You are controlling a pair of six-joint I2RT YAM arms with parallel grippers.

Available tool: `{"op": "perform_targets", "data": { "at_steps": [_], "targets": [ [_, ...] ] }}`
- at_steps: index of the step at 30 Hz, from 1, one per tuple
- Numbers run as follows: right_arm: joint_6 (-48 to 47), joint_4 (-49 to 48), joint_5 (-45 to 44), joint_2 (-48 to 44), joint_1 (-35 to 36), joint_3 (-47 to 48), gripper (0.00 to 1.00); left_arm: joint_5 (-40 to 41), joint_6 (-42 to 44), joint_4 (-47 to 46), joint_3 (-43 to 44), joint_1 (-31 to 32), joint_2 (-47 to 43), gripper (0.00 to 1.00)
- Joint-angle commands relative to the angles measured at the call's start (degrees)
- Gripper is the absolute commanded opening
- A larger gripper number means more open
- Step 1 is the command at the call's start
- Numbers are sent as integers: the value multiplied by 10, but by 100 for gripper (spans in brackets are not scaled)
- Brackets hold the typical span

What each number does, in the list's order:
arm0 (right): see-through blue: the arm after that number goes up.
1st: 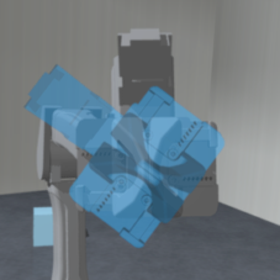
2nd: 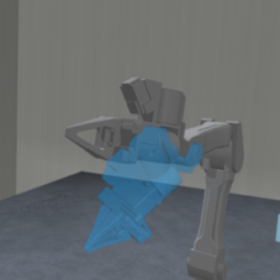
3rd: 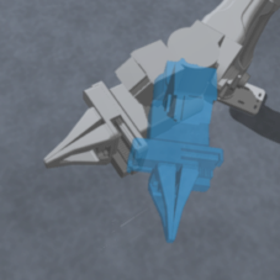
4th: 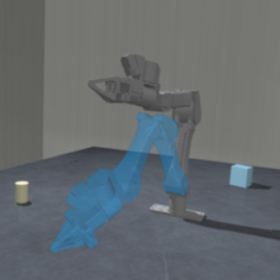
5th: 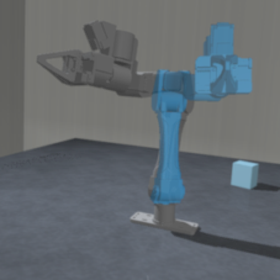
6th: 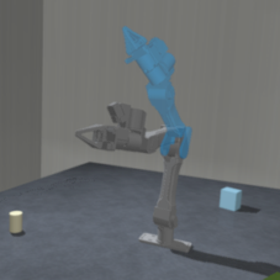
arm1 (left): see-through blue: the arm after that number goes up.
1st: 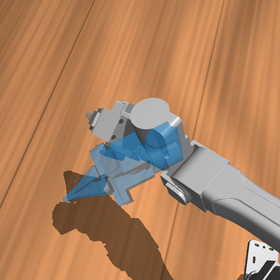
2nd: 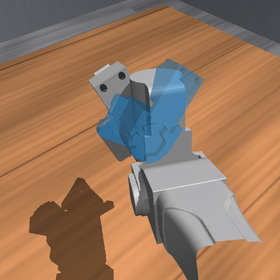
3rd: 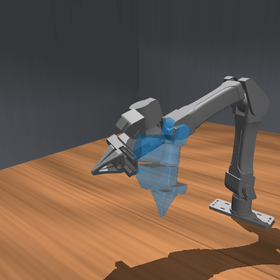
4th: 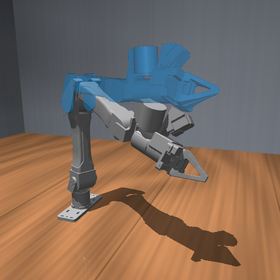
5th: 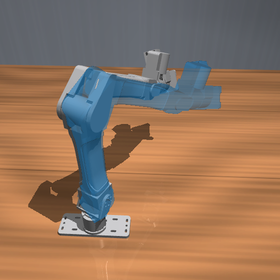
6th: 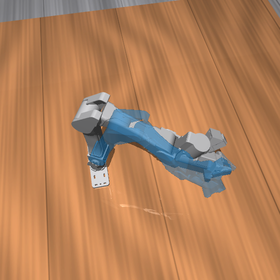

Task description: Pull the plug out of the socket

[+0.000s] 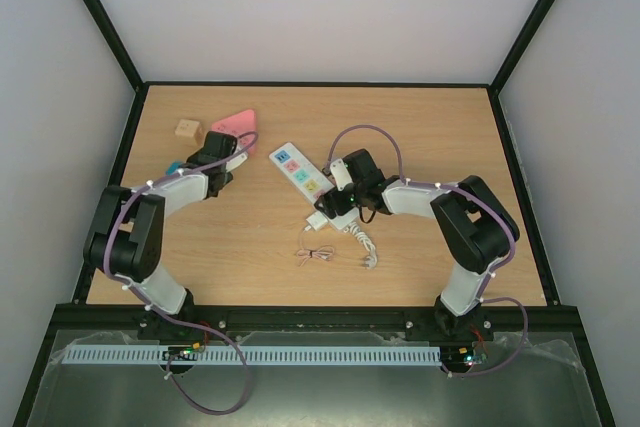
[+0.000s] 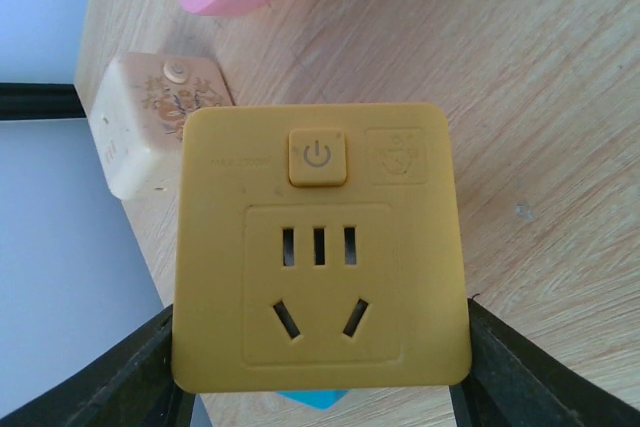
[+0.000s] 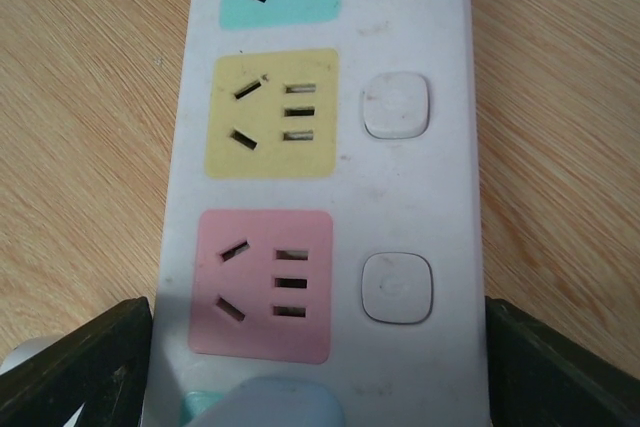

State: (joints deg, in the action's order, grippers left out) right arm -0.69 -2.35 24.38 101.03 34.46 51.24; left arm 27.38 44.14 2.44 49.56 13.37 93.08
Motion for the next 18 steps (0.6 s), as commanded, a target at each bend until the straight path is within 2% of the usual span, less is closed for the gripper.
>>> {"op": "perform_targets", "data": {
  "at_steps": [1, 9, 14, 18],
  "targets": [
    [9, 8, 14, -25, -2, 7, 82, 38, 4, -55, -12, 9, 16, 21],
    [8, 10, 17, -29, -2, 8, 85, 62, 5, -96, -28, 28, 43, 24],
    [7, 9, 23, -32, -2, 6, 87, 50, -27, -62, -24, 38, 39, 35],
    [8, 8, 25, -35, -2, 6, 88, 35, -49, -31, -18, 46, 26, 48]
  ]
}}
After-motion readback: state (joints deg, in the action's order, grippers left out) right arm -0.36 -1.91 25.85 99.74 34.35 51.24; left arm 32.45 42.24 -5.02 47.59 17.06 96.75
